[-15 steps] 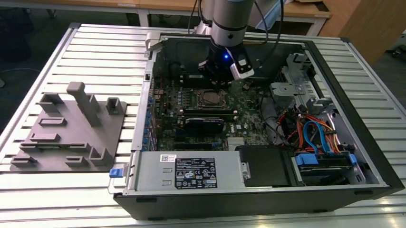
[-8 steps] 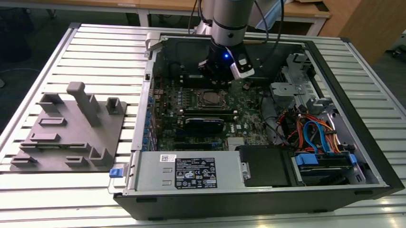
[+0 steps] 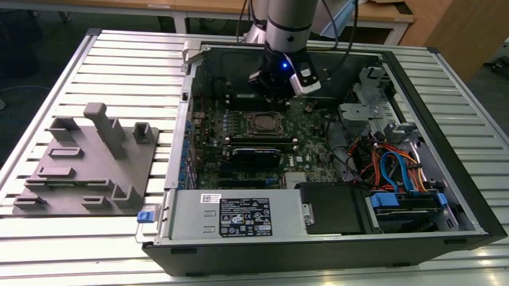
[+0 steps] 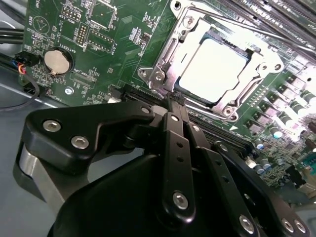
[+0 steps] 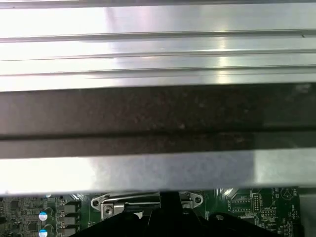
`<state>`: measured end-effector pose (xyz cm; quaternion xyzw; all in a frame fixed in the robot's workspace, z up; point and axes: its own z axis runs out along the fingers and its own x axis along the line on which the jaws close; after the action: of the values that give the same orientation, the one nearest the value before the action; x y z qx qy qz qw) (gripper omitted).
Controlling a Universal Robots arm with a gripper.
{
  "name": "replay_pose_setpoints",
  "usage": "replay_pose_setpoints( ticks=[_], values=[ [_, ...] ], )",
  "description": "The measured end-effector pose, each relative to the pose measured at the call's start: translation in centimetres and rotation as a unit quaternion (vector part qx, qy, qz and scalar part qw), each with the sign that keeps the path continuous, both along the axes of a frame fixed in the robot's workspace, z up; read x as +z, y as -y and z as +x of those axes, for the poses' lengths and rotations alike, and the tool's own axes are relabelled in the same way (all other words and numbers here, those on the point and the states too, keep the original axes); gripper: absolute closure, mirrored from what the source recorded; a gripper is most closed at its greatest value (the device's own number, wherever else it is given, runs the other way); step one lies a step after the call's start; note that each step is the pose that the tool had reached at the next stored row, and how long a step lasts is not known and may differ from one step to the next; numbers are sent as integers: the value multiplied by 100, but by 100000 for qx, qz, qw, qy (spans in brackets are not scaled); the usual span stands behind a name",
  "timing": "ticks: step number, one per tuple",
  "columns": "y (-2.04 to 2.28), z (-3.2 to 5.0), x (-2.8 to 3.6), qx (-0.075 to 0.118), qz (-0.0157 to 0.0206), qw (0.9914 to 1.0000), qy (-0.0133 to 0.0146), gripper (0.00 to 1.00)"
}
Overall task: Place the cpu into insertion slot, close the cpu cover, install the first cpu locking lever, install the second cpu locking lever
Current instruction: 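Install the second cpu locking lever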
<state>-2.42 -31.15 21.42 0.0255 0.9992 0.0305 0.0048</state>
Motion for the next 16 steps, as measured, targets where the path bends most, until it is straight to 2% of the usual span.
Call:
replay_pose_setpoints(
  ticks=[3,9,16],
  values=[
    [0,0,24,1,-210,100000,-2,89],
    [3,0,27,1,-510,99999,-7,89],
    [36,0,27,0,-773,99997,-1,89]
  ],
)
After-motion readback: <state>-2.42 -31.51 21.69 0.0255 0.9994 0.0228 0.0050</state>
